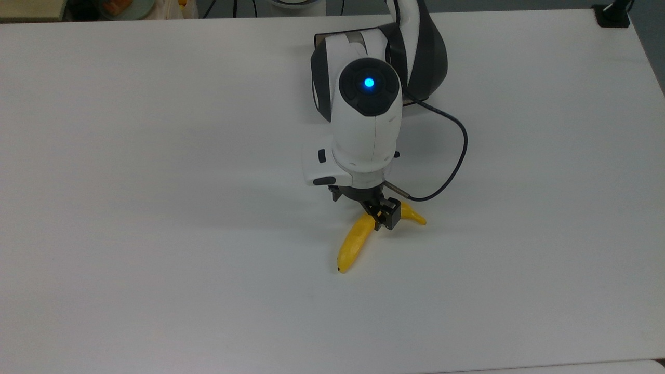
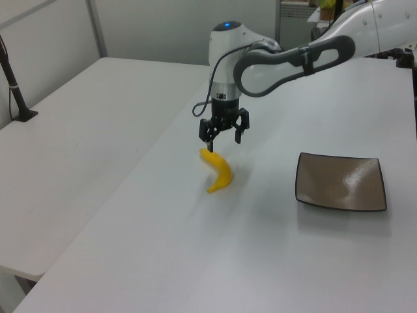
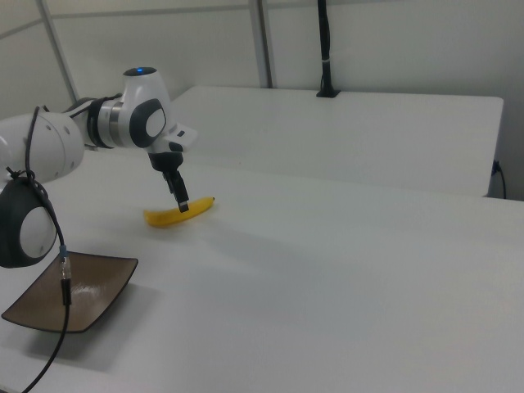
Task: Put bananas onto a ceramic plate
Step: 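Close the gripper on the yellow banana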
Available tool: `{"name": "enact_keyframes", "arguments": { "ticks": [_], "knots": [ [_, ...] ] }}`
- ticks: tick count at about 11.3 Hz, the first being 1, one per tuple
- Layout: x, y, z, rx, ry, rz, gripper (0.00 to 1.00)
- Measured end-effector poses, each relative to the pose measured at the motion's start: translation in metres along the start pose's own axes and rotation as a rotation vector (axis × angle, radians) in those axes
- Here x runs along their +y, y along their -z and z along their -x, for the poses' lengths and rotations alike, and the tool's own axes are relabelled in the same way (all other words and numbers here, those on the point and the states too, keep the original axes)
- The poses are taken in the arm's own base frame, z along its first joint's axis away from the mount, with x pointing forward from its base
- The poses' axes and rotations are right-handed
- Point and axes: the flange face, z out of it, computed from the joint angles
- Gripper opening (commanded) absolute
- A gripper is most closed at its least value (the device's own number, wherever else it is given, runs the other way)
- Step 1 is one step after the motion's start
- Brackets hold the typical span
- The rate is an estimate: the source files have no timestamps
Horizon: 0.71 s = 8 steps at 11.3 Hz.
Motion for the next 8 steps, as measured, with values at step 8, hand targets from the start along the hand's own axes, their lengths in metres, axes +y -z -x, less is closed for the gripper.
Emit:
{"name": "enact_keyframes", "arguments": {
  "ticks": [8],
  "knots": [
    [-0.007, -0.030, 0.000, 0.034, 0.021, -0.003, 0.85]
  ]
}}
